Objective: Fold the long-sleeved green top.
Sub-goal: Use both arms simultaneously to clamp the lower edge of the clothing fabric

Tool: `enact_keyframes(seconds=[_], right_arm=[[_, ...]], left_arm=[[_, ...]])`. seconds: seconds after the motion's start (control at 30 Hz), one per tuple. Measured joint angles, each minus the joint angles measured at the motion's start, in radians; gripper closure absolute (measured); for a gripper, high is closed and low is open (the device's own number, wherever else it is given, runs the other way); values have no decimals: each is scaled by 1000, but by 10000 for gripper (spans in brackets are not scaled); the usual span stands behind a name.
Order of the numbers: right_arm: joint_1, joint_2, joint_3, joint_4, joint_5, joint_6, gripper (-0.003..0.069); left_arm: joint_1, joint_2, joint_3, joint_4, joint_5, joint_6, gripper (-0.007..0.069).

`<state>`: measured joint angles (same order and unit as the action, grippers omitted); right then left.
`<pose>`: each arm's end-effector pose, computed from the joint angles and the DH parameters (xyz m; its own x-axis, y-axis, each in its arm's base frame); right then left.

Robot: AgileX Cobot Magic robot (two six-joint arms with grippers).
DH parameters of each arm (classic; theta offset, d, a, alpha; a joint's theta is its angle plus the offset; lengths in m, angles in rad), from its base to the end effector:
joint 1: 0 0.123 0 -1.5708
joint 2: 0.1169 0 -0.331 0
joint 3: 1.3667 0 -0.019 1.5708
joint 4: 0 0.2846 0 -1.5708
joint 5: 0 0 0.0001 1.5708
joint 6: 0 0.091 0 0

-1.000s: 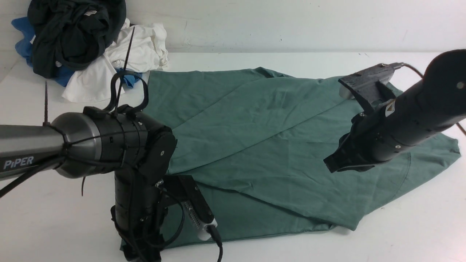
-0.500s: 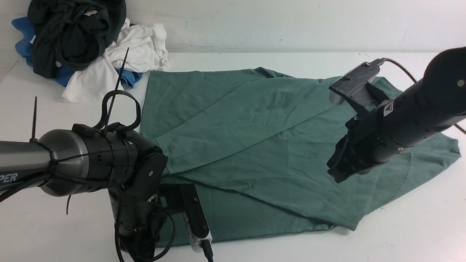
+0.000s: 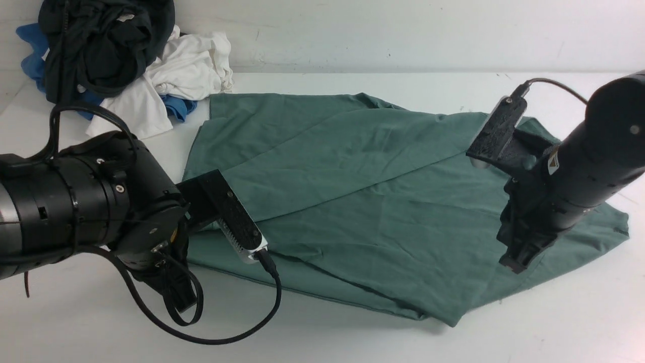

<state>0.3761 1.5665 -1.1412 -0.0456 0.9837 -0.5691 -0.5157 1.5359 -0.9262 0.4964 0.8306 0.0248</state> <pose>0.3122 0.1196 0.2873 -0.5461 -0.8173 -0.1840 -0.8016 0.5736 -0.1687 0.2827 -0.1234 0.2455 -0.6396 0.7567 -0.1352 0.6565 0.6292 0.4162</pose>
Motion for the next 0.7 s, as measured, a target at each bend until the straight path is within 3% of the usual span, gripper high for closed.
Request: enact_keyframes(seconds=[0.23,0.37,0.4,0.43,0.57,0.7], right_arm=[[-66,111,0,-55,49,-7,553],[-141,210,0,-63,36,-7,402],[-143,213,0,-63,34,-7,402],[-157,232,0,-68,21,-7,347],[-171,257,0,-70,-13,-19,239],[-171,283,-1,-74,-42,-75,211]], left_arm=[[48,0,0,-8,-1,-42,631],[97,0,0,-21,1,-43,631],[99,0,0,-22,1,-43,631],[109,0,0,-26,0,-43,631],[143,0,0,-37,-18,-43,631],[154,0,0,-38,-29,-43,631]])
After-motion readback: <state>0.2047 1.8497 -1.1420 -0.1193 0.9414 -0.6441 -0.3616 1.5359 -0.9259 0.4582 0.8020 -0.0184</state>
